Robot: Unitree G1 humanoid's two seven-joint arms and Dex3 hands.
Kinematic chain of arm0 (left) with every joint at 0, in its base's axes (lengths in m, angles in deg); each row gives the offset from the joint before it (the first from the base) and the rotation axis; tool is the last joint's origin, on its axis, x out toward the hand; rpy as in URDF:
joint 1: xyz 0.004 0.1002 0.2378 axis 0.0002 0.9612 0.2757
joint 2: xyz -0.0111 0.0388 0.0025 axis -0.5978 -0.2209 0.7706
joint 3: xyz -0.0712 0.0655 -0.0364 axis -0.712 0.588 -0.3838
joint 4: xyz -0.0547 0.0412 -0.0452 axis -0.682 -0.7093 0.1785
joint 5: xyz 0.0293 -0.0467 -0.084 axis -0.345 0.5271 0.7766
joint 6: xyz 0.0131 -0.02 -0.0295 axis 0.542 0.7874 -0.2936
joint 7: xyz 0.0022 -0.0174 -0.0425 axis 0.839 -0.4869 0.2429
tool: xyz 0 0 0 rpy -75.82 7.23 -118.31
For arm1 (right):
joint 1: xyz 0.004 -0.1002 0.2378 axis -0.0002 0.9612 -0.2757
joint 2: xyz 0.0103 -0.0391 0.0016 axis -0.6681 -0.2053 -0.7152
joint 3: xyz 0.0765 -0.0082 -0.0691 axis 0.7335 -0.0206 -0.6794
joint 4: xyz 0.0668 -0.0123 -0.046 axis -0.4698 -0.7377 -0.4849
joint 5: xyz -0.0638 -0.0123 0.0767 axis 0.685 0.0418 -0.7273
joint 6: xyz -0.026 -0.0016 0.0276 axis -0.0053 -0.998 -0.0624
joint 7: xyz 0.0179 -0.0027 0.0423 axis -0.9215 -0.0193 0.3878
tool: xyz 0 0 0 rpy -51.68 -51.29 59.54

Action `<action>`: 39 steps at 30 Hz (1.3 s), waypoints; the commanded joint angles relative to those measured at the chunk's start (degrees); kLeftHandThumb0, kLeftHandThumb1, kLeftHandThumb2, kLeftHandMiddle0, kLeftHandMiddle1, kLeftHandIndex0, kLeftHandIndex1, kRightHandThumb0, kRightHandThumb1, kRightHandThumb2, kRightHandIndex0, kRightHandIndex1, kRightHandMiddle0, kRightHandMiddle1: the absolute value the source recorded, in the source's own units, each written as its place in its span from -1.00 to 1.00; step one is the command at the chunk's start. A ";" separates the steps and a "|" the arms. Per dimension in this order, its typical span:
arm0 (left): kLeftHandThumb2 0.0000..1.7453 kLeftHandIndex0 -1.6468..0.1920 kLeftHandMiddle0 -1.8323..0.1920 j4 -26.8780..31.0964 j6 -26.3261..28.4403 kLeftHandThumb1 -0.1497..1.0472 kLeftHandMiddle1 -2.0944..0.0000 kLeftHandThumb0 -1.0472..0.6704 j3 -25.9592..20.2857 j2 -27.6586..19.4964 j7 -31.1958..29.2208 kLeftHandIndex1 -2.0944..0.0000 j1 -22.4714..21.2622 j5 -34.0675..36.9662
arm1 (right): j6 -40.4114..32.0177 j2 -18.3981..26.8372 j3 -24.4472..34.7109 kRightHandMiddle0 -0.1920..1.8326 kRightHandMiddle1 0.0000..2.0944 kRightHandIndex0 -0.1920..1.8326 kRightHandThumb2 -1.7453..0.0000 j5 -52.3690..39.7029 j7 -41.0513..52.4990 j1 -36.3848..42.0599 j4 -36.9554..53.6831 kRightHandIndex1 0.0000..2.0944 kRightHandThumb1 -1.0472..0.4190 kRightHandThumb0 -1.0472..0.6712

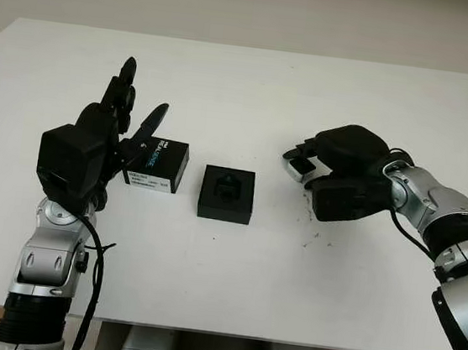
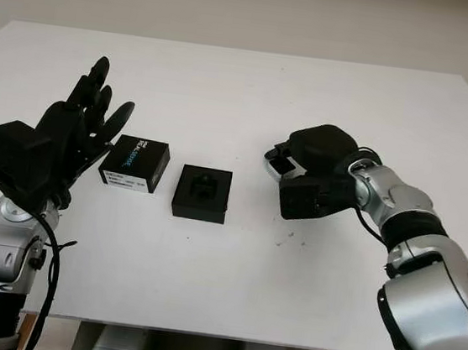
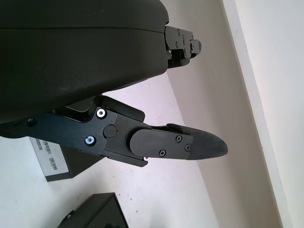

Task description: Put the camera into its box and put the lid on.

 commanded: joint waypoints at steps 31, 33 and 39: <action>-0.67 0.80 0.81 0.23 -0.40 1.00 0.95 -0.64 0.76 -1.05 -0.22 0.94 0.19 -0.85 | -4.40 -0.10 1.48 0.04 -0.85 -0.33 0.92 -3.74 3.05 0.44 -0.68 -0.95 -0.83 -0.12; -0.66 0.80 0.81 0.18 -0.38 1.00 0.95 -0.64 0.83 -1.08 -0.22 0.94 0.09 -0.87 | -4.28 -0.06 1.53 0.05 -0.83 -0.32 0.92 -3.90 2.92 0.49 -0.76 -0.95 -0.85 -0.11; -0.67 0.80 0.81 0.21 -0.14 1.00 0.95 -0.64 0.64 -0.98 -0.37 0.95 0.00 -0.26 | -4.70 -0.04 2.06 0.04 -0.80 -0.34 0.93 -4.87 4.30 0.47 -0.78 -0.96 -0.88 -0.11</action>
